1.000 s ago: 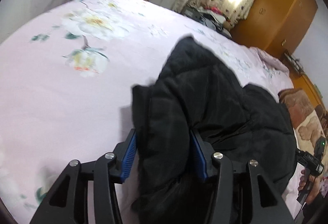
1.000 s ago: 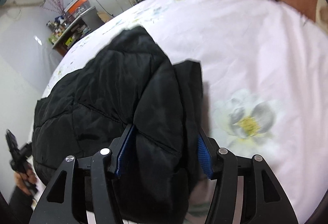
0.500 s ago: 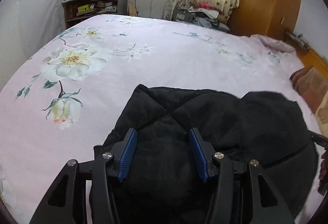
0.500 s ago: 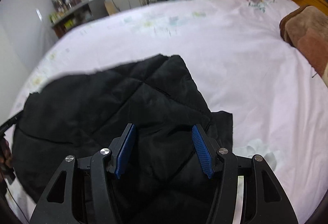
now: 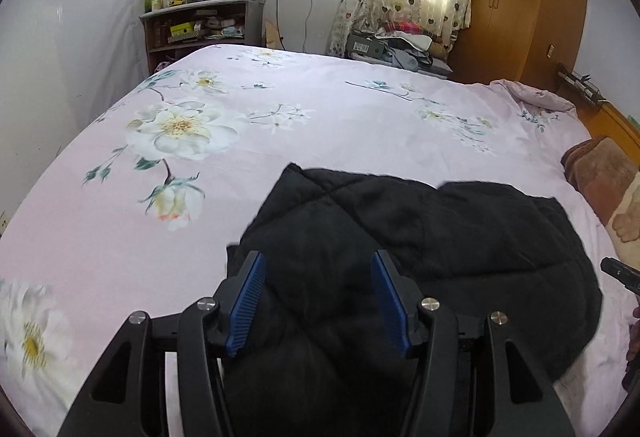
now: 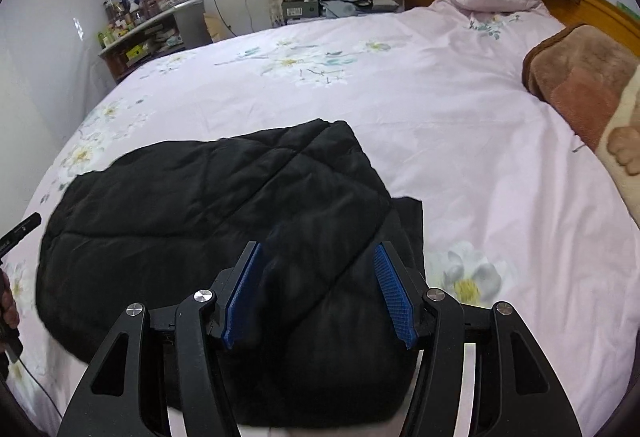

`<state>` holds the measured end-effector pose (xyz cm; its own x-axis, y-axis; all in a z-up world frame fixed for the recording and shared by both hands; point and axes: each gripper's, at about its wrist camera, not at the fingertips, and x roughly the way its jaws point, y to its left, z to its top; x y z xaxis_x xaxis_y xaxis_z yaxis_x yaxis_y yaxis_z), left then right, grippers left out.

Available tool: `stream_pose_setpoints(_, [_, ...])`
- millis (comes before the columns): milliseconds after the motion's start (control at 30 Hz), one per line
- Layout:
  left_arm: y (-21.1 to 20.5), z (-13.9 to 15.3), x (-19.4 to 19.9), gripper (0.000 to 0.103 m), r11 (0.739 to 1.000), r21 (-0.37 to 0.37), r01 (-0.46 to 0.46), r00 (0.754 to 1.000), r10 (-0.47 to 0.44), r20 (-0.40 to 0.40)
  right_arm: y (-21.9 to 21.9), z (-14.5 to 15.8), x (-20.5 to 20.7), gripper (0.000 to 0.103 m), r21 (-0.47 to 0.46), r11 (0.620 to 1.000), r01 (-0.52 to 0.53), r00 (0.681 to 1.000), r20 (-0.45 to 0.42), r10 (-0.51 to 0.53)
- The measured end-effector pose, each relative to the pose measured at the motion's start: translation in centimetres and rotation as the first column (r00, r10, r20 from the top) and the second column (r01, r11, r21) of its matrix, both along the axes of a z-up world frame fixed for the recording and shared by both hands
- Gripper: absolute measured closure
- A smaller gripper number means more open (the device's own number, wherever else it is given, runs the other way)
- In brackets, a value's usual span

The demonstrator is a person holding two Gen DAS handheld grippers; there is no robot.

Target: Fold large clothes

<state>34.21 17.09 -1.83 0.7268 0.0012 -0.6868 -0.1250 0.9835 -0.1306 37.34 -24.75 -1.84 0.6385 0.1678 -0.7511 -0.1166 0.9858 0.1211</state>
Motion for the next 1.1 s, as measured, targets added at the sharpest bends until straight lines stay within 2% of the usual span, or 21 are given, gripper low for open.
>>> stream_pose_setpoints(100, [-1.1,1.3,-3.9,0.044,0.999,-0.029,0.013,1.0,-0.013,0.011,1.3,1.8,-3.7,0.045,0.005,1.0,-0.01,1.0,0.018,0.01])
stream_pose_setpoints(300, [-4.1,2.9,-10.9,0.04,0.999,0.015,0.045,0.999,-0.044,-0.028,4.0,5.2,-11.3,0.044,-0.002,0.998,-0.068,0.995,0.077,0.068])
stream_pose_setpoints(567, [-6.5,5.3,-19.5,0.038,0.999,-0.005,0.047,0.999,-0.047,-0.003,6.2,8.3,-20.5,0.044,-0.052,0.993,-0.105,0.983,0.149,0.112])
stream_pose_setpoints(867, [-9.1,5.8,-26.5,0.036,0.998,0.029,0.048,0.999,-0.049,0.012,6.3,8.2,-27.9,0.044,-0.071,0.994,-0.088,0.982,0.159,0.099])
stream_pose_setpoints(1100, [-10.1,4.9,-29.8,0.035,0.997,0.024,0.071,0.997,-0.071,-0.01,6.5,7.3,-31.7,0.044,-0.083,0.994,-0.075,0.987,0.134,0.086])
